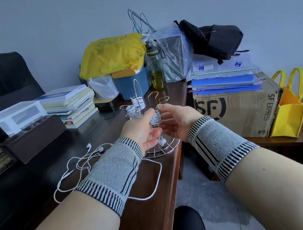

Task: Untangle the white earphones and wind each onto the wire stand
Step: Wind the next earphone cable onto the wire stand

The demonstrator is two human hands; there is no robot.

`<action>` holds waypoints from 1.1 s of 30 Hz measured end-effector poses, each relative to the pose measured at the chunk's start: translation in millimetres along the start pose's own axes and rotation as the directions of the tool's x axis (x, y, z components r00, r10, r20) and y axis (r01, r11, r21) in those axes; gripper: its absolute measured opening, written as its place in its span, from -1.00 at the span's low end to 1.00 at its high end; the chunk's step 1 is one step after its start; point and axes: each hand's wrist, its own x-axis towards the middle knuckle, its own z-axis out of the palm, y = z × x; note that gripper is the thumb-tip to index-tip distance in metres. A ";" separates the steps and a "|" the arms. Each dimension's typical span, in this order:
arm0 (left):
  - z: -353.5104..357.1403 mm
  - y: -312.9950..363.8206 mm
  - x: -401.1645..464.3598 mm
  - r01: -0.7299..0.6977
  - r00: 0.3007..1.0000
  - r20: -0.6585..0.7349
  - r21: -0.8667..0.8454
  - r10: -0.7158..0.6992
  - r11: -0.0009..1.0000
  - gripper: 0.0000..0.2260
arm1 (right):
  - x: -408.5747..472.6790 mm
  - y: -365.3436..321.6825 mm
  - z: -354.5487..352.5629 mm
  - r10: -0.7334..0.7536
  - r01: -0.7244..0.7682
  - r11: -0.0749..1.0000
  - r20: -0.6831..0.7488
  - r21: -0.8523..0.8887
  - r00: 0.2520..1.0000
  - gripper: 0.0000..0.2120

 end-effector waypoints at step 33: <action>-0.9 4.1 9.4 -0.099 0.988 -0.122 -0.072 0.090 0.992 -0.80 | -1.4 -2.4 8.7 -0.214 0.217 0.963 -0.034 0.163 0.976 -0.85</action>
